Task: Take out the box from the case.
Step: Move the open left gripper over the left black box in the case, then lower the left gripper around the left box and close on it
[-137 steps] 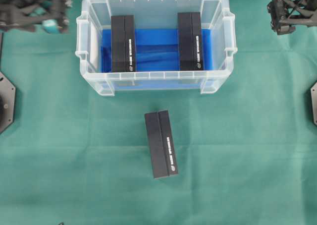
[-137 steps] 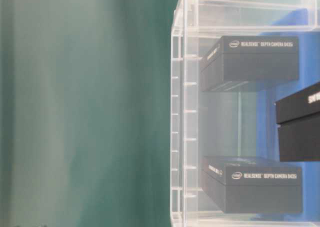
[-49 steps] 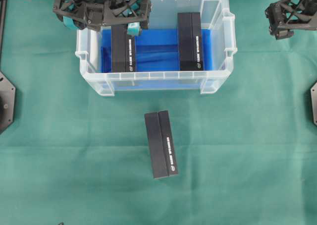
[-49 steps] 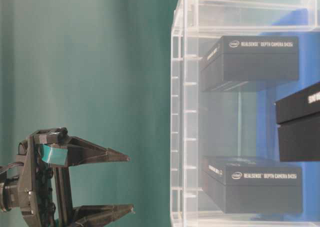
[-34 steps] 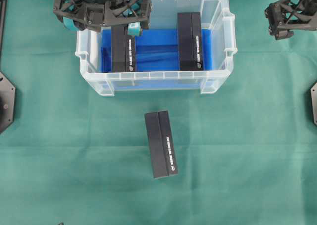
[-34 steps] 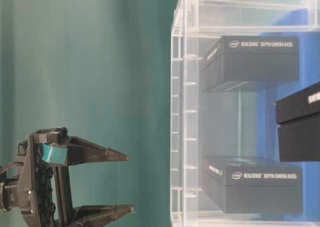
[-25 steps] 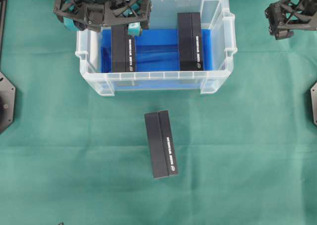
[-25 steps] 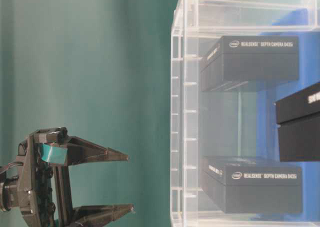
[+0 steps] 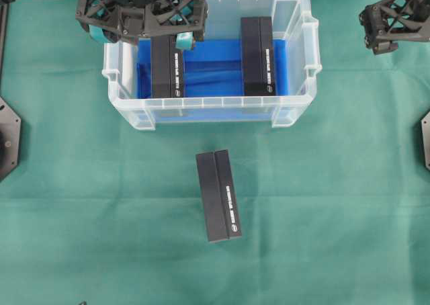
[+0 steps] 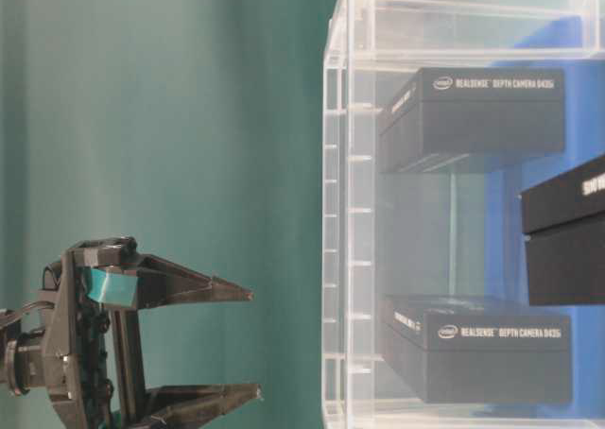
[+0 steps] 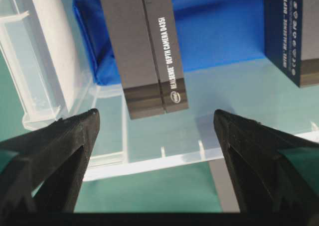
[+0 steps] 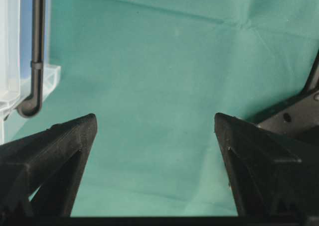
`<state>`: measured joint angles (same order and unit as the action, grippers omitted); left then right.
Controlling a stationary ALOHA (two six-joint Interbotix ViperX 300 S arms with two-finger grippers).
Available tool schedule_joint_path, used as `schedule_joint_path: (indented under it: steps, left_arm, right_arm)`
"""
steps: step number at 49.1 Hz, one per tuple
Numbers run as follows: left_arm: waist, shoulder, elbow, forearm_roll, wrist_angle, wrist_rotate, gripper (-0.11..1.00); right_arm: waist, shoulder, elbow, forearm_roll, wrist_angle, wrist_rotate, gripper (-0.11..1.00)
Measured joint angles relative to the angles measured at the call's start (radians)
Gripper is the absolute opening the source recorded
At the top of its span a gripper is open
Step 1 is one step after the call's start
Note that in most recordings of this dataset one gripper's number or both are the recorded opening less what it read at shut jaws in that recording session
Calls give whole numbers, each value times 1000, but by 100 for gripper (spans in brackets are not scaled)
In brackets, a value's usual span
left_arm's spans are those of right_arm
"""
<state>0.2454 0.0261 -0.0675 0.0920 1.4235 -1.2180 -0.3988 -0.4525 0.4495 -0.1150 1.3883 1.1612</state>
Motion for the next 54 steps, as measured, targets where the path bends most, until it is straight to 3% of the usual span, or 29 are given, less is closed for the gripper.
schedule_joint_path:
  steps: [36,54]
  left_arm:
    - [2,9,67,-2,-72,-17,95]
    - [5,20,147,0,-153,-34,95]
  right_arm:
    - [6,-2,2,0,0,0,94]
    - [8,0,2,0,0,0,94]
